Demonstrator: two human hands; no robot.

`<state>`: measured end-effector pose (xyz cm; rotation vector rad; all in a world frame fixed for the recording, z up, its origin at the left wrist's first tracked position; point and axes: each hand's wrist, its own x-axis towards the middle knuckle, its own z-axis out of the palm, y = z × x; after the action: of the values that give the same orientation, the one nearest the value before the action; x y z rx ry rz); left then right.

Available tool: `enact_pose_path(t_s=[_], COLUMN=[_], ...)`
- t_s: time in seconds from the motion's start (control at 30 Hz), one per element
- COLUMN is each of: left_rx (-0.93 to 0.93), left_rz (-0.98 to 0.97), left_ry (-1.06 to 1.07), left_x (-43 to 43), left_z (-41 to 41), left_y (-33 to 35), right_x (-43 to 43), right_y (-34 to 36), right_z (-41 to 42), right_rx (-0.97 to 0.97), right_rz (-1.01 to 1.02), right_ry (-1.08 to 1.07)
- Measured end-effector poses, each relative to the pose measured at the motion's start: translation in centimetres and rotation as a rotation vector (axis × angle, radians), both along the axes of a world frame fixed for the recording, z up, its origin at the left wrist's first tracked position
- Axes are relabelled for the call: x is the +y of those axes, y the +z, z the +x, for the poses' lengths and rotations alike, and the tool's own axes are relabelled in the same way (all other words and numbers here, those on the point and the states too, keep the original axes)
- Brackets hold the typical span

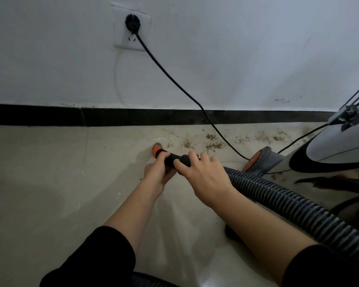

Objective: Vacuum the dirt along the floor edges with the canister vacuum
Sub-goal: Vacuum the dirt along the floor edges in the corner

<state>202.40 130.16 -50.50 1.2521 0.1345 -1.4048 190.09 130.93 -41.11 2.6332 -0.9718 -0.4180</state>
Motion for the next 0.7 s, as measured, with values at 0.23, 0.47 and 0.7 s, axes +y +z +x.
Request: enact_pose_path(t_s=[0.23,0.47,0.7], left_rx=[0.015,0.019,-0.015], left_rz=[-0.020,-0.019,-0.005], left_ry=[-0.052,-0.102,-0.092], left_x=[-1.2,-2.6,-3.1], left_z=[-2.1,-3.9,-3.1], left_y=[0.3,0.4,0.0], right_x=[-0.6,-1.4,-1.9], right_y=[0.5,0.7,0.1], right_z=[-1.7,-3.2,-2.7], right_rx=[0.019,0.026,0.001], right_rz=[-0.014,-0.012,-0.013], right_ry=[-0.046,-0.095,-0.088])
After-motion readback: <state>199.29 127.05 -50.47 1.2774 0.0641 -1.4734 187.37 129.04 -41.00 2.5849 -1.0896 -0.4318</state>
